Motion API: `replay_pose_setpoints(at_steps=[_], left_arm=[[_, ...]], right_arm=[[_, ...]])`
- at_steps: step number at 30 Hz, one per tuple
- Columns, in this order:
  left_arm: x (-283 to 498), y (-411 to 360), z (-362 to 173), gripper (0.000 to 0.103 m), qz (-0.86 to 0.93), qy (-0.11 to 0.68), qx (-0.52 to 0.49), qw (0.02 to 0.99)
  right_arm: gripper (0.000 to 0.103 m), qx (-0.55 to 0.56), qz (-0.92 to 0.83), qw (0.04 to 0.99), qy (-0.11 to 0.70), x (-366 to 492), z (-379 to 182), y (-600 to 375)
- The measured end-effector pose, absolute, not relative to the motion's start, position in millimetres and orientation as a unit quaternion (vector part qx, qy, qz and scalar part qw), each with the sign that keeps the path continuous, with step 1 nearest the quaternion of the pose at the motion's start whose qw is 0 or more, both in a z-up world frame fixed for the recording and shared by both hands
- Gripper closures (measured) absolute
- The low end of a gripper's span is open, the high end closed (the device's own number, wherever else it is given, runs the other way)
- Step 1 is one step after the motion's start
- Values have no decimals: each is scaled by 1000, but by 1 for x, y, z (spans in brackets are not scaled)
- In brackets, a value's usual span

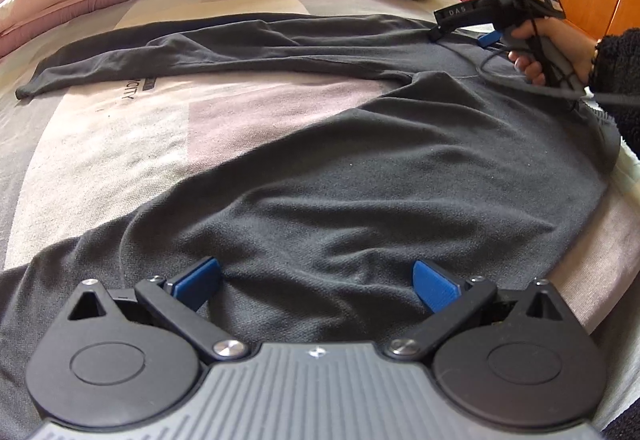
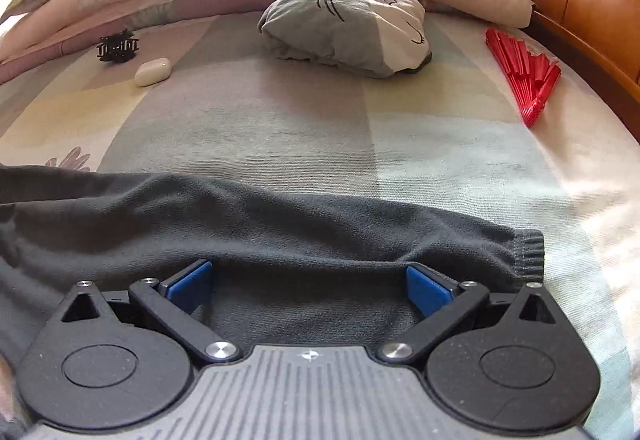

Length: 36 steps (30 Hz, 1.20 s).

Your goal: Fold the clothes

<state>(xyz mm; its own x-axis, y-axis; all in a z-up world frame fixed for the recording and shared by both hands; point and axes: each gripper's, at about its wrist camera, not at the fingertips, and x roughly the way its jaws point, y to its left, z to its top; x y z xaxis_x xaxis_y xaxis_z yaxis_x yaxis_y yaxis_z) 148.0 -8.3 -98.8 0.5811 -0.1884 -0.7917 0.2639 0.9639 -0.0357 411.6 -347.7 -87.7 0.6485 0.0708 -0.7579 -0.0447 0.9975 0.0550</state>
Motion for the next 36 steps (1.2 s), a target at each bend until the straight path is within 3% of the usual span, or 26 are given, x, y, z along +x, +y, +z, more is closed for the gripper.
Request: replay_pose_setpoints(at_steps=[6,10,12,17,25,32,36], left_arm=[[150,-8,-94,1,-118,438,46,890],[151,-9,-98,1,-117,441,48,889],[151,-8,-98,1,-119,442,45,888],[152,-5,-97,1,-122,443,40,887],[146,-7,-90,1,-124,434,45,891],[138,-22,-86,1,-144,429,72,889],[134,-26,-99,1,-133,454,73,878]], right_arm=[[0,21,134,898,417,382,-66,-311],[0,-17,116,889,442,398,-97,-285],[0,-55,100,906,407,404,-105,-278],[0,-4,96,901,424,417,-87,-295],[0,-32,124,908,398,284,-37,-335],[0,-11,92,888,451,184,-89,-368],[0,6,72,904,421,142,-99,-375]])
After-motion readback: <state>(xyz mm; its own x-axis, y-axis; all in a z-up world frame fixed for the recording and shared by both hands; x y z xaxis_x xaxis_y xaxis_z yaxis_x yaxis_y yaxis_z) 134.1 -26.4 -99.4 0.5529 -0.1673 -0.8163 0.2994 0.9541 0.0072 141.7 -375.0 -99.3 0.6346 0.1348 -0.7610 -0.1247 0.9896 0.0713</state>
